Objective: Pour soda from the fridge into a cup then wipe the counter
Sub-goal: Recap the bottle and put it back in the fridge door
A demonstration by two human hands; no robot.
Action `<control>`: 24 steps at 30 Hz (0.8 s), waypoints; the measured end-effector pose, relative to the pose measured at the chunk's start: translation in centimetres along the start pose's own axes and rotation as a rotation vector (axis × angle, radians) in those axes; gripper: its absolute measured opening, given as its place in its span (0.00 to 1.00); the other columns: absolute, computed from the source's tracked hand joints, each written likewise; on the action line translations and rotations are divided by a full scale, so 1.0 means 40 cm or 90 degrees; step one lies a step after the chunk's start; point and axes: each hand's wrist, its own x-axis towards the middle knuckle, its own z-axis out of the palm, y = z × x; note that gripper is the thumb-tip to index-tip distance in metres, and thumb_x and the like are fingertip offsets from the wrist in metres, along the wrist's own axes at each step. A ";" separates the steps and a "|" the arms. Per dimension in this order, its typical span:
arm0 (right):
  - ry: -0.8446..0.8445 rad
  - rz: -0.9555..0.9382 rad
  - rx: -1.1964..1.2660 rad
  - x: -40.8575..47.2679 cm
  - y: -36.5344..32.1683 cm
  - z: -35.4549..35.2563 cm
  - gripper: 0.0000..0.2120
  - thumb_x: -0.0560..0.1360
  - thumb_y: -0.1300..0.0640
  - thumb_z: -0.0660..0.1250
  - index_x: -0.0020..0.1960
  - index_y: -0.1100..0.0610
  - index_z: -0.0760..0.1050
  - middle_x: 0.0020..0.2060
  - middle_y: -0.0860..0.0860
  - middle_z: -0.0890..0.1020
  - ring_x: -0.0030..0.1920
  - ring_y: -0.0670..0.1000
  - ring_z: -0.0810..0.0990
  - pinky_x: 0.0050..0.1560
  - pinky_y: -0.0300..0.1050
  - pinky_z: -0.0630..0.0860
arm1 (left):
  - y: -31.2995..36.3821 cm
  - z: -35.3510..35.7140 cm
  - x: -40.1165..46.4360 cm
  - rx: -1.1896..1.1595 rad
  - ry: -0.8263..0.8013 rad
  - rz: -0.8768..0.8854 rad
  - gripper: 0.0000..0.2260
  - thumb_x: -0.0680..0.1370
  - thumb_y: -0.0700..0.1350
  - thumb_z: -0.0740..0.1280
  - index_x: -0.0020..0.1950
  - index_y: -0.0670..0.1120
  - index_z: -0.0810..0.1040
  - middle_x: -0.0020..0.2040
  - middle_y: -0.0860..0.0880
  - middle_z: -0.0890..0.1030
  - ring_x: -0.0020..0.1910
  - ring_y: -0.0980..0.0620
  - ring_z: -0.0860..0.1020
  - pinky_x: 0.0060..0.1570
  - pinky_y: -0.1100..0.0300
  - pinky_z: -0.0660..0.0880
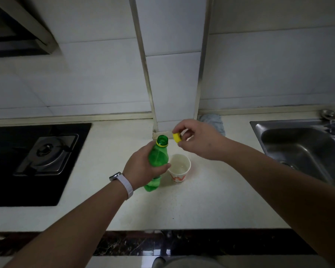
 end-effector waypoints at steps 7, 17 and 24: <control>-0.071 -0.128 -0.201 0.036 -0.107 0.030 0.13 0.76 0.58 0.67 0.59 0.48 0.76 0.52 0.43 0.75 0.47 0.42 0.75 0.44 0.31 0.70 | -0.017 -0.041 -0.003 -0.008 -0.006 0.029 0.31 0.67 0.61 0.76 0.67 0.57 0.71 0.53 0.55 0.81 0.51 0.53 0.79 0.48 0.57 0.76; -0.124 -0.173 -0.367 0.069 -0.149 0.069 0.14 0.76 0.61 0.65 0.60 0.51 0.76 0.55 0.46 0.78 0.53 0.46 0.75 0.54 0.43 0.73 | -0.048 -0.083 -0.013 0.024 -0.017 0.055 0.32 0.67 0.63 0.75 0.68 0.58 0.70 0.53 0.56 0.82 0.49 0.53 0.79 0.45 0.58 0.75; -0.125 -0.076 -0.488 0.085 -0.160 0.074 0.19 0.76 0.36 0.59 0.51 0.51 0.75 0.40 0.45 0.75 0.41 0.47 0.73 0.39 0.46 0.70 | -0.053 -0.093 -0.016 0.038 -0.041 0.081 0.32 0.67 0.62 0.75 0.69 0.59 0.69 0.51 0.58 0.80 0.48 0.54 0.78 0.43 0.60 0.74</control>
